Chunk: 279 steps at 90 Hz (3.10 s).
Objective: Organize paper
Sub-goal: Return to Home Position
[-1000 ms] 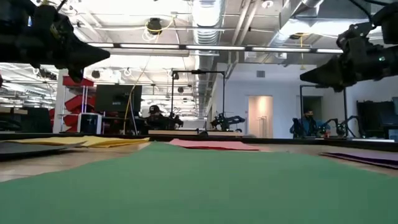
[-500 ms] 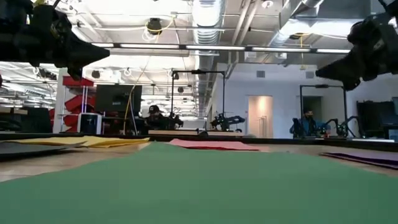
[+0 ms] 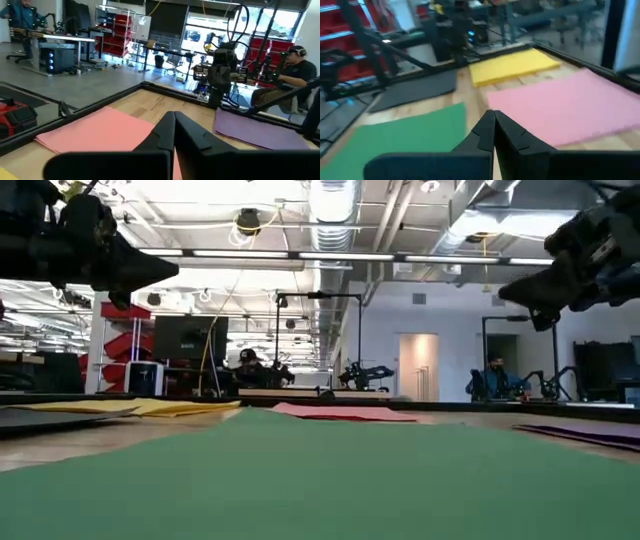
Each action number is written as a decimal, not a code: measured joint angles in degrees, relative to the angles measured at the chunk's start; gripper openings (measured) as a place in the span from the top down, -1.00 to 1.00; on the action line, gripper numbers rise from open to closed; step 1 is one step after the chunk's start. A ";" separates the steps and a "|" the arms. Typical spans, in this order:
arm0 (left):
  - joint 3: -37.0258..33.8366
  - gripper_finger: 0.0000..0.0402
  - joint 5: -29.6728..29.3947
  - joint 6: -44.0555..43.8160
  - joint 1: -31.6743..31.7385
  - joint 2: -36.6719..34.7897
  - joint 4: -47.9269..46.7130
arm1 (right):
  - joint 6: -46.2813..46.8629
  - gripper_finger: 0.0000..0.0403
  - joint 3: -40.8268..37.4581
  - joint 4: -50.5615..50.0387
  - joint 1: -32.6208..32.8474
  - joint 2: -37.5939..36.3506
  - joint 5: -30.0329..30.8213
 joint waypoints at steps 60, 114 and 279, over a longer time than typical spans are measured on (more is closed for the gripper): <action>0.26 1.00 -4.30 -0.78 0.17 0.01 0.31 | -7.28 1.00 -2.10 4.31 -4.41 -2.79 7.36; 0.22 1.00 -5.25 2.59 0.17 0.98 0.04 | -2.99 1.00 -2.10 4.31 -4.28 4.88 7.48; 0.22 1.00 -5.16 -2.35 0.17 0.98 -0.07 | -2.97 1.00 -2.10 4.32 -4.32 4.88 7.43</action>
